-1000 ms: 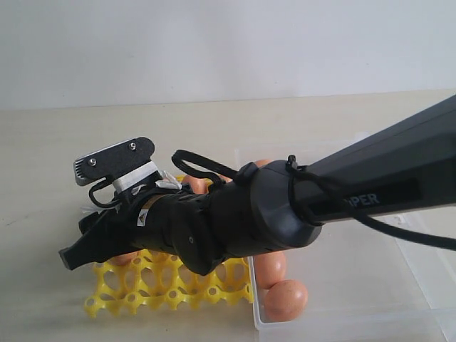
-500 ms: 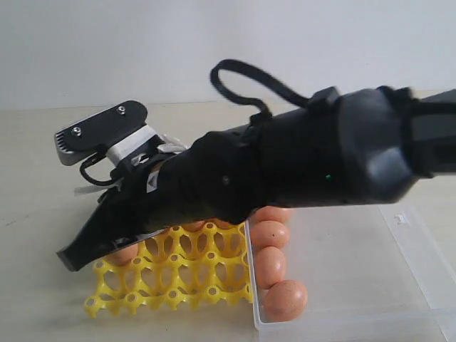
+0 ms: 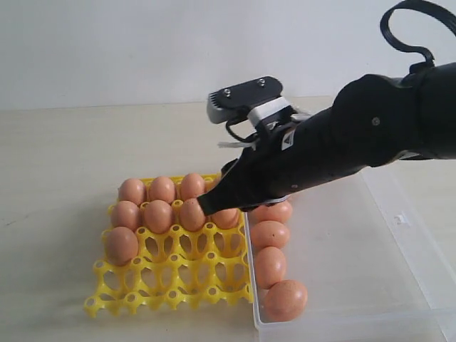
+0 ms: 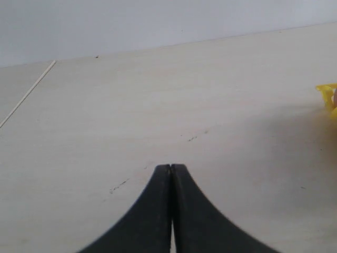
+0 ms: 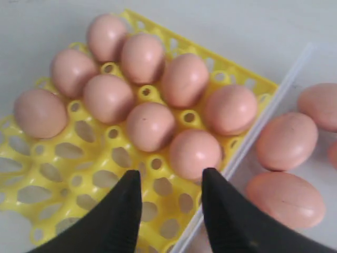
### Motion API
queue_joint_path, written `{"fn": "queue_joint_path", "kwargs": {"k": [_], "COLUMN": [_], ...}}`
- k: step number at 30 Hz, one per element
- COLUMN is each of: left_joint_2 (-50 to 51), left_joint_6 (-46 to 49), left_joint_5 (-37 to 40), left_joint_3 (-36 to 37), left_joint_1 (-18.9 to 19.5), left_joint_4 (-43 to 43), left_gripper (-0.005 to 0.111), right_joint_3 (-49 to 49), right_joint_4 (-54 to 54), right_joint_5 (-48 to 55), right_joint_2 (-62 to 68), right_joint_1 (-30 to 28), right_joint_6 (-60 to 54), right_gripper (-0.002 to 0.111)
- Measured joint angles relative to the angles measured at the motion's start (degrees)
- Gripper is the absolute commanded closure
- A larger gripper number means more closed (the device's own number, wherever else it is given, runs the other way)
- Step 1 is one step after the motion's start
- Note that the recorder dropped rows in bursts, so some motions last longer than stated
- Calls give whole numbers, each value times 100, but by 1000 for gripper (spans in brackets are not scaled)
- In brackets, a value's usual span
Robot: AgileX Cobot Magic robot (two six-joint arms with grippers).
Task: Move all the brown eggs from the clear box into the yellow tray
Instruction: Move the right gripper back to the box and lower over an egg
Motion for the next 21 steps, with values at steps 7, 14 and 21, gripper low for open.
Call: {"fn": "queue_joint_path", "kwargs": {"k": [7,14,21], "left_joint_2": [0,0,0], "left_joint_6": [0,0,0], "left_joint_5": [0,0,0], "left_joint_3": [0,0,0], "left_joint_1": [0,0,0], "left_joint_4": [0,0,0], "left_gripper": [107,107,107], "right_joint_3": [-321,-796,-1006], "right_joint_4": [-24,-47,-20], "right_joint_5": [136,169,180], "right_joint_2": [336,1040,1595], "right_joint_1": [-709,-1417,-1662], "right_joint_6": [467,1457,2143], "right_gripper": [55,55,55]}}
